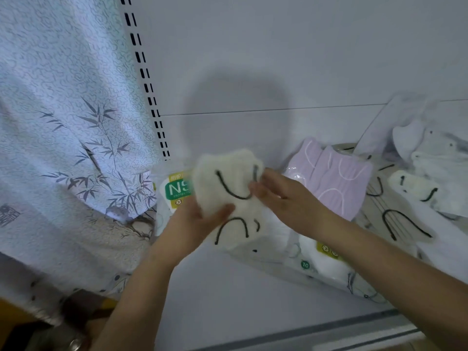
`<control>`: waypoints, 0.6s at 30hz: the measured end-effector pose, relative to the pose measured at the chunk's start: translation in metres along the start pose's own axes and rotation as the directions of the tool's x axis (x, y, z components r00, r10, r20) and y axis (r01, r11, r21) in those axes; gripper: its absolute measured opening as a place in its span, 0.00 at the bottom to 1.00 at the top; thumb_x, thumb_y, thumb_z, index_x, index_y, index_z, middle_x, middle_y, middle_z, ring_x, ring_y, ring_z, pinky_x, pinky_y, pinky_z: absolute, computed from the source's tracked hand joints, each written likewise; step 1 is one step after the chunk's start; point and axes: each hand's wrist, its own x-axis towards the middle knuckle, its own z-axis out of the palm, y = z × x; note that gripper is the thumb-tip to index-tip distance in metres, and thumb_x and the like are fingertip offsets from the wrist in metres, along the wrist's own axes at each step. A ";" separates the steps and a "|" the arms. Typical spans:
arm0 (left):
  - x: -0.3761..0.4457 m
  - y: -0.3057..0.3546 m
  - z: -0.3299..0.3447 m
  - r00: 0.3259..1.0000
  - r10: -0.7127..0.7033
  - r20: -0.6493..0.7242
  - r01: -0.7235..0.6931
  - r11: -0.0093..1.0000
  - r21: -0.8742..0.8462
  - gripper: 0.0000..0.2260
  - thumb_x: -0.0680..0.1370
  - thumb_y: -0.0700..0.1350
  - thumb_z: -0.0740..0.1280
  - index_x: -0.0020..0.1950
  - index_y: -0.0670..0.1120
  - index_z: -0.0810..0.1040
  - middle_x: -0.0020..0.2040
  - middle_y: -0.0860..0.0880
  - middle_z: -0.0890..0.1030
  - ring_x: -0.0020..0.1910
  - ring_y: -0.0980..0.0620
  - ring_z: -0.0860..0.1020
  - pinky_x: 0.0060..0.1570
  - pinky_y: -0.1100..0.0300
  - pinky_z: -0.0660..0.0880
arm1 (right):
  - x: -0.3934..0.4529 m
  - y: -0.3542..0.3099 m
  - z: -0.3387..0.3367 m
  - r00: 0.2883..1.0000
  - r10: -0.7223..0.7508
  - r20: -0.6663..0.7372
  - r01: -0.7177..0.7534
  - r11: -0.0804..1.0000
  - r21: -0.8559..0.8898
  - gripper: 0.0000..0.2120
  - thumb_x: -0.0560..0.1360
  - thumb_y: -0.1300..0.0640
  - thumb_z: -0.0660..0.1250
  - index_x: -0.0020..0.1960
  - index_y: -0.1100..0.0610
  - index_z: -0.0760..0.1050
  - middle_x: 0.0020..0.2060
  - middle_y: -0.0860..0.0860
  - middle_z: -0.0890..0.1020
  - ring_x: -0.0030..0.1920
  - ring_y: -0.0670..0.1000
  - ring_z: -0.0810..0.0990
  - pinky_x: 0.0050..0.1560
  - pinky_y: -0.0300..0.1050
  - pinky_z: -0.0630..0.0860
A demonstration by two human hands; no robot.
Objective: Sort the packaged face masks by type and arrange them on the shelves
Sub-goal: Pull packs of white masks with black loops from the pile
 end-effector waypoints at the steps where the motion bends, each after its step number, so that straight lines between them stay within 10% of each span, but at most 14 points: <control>1: -0.001 0.001 -0.005 0.996 -0.020 -0.086 0.017 0.999 -0.039 0.08 0.76 0.45 0.74 0.53 0.56 0.82 0.49 0.58 0.87 0.51 0.59 0.84 0.61 0.50 0.79 | -0.003 0.005 0.000 0.997 0.074 0.017 -0.072 0.994 -0.085 0.35 0.69 0.30 0.56 0.71 0.48 0.68 0.62 0.42 0.78 0.58 0.40 0.74 0.59 0.37 0.67; 5: -0.002 0.006 -0.028 0.965 -0.119 -0.234 0.070 0.976 -0.208 0.08 0.76 0.45 0.73 0.55 0.48 0.82 0.41 0.58 0.87 0.41 0.60 0.85 0.40 0.65 0.82 | -0.021 0.041 0.012 0.956 0.195 0.219 0.005 0.737 -0.676 0.51 0.67 0.25 0.63 0.79 0.46 0.45 0.75 0.48 0.62 0.73 0.53 0.63 0.72 0.50 0.64; 11: -0.006 -0.006 -0.023 0.976 -0.167 -0.143 0.124 0.955 -0.270 0.11 0.76 0.44 0.73 0.59 0.48 0.82 0.50 0.52 0.87 0.49 0.52 0.86 0.50 0.55 0.81 | -0.004 0.080 0.005 0.996 0.000 -0.087 -0.073 0.549 -0.833 0.15 0.73 0.47 0.66 0.56 0.55 0.74 0.49 0.52 0.78 0.52 0.56 0.78 0.42 0.45 0.69; 16: -0.007 -0.012 -0.009 0.977 -0.201 -0.077 0.166 0.933 -0.319 0.12 0.74 0.45 0.74 0.57 0.47 0.83 0.51 0.50 0.87 0.52 0.49 0.85 0.60 0.45 0.78 | 0.010 0.091 -0.044 0.925 0.169 -0.340 -0.220 0.968 -0.118 0.05 0.75 0.55 0.70 0.47 0.57 0.79 0.40 0.49 0.83 0.41 0.48 0.81 0.45 0.43 0.76; 18: -0.004 -0.011 0.001 0.980 -0.193 -0.037 0.169 0.923 -0.345 0.11 0.74 0.44 0.74 0.56 0.48 0.82 0.51 0.51 0.87 0.52 0.50 0.85 0.60 0.46 0.78 | 0.015 0.084 -0.064 0.902 0.297 -0.314 -0.165 0.908 0.385 0.07 0.77 0.59 0.68 0.54 0.60 0.80 0.46 0.53 0.85 0.45 0.50 0.83 0.48 0.42 0.79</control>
